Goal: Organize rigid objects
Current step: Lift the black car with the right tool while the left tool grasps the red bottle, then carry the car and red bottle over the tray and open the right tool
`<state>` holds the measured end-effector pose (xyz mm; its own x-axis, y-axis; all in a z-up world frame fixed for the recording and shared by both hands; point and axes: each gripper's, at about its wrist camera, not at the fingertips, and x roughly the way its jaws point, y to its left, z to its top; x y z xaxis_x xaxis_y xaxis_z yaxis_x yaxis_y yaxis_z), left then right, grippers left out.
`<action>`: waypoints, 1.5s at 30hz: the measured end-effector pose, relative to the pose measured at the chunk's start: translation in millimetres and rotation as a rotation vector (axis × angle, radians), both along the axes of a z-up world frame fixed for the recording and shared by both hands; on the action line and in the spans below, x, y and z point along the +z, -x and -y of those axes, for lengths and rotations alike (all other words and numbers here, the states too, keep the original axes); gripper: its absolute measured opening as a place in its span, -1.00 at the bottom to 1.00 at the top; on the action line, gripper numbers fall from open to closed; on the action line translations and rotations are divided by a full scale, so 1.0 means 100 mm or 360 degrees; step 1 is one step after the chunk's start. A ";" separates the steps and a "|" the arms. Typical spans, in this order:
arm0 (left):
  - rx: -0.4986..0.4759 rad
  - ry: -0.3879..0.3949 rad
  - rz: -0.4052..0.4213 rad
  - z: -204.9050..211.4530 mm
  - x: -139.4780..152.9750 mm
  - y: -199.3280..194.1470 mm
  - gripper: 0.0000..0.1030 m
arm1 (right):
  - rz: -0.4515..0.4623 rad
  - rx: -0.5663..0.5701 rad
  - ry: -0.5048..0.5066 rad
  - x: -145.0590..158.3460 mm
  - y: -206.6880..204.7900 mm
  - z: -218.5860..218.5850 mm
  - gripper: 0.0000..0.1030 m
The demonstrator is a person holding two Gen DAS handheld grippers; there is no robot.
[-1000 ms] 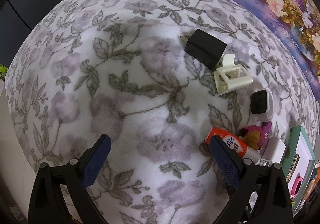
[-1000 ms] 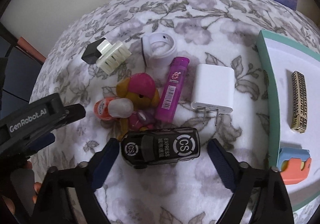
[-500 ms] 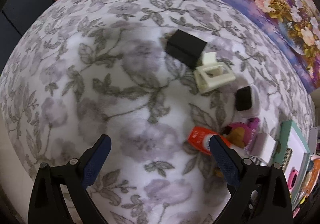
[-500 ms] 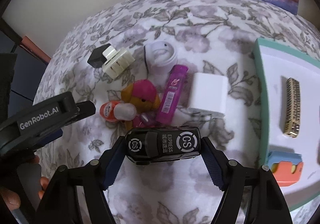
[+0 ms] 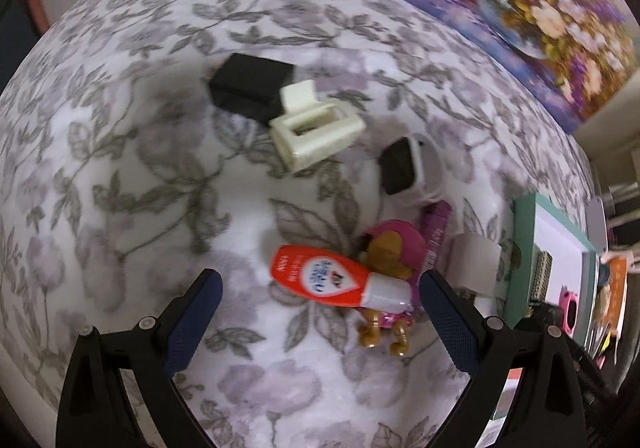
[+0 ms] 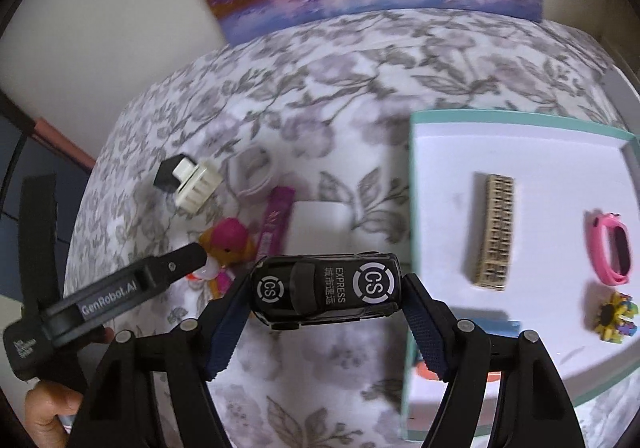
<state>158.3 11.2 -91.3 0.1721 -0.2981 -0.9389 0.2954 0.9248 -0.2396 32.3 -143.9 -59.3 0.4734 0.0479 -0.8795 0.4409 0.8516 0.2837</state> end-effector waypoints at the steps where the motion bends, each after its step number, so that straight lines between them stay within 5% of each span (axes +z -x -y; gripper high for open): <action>1: -0.0019 0.0001 0.0008 0.01 0.01 0.01 0.92 | 0.0004 -0.0018 -0.0010 0.01 0.02 0.04 0.49; 15: -0.0093 -0.0017 0.0031 0.13 -0.14 0.03 0.89 | -0.0013 -0.0085 -0.0057 -0.02 0.11 0.17 0.49; 24: -0.0119 0.0015 0.0034 0.15 -0.16 0.05 0.50 | -0.0028 -0.0107 -0.0067 -0.04 0.11 0.19 0.49; 28: -0.0117 0.0003 0.0036 0.16 -0.14 0.05 0.50 | -0.0037 -0.0111 -0.0067 -0.05 0.12 0.19 0.49; 37: -0.0066 0.0012 0.0198 0.05 0.33 0.09 0.50 | 0.0000 -0.0165 -0.0084 0.03 0.17 0.31 0.49; 45: -0.0144 0.0037 0.0328 0.43 0.70 0.39 0.50 | 0.0009 -0.0377 0.0027 0.18 0.42 0.81 0.49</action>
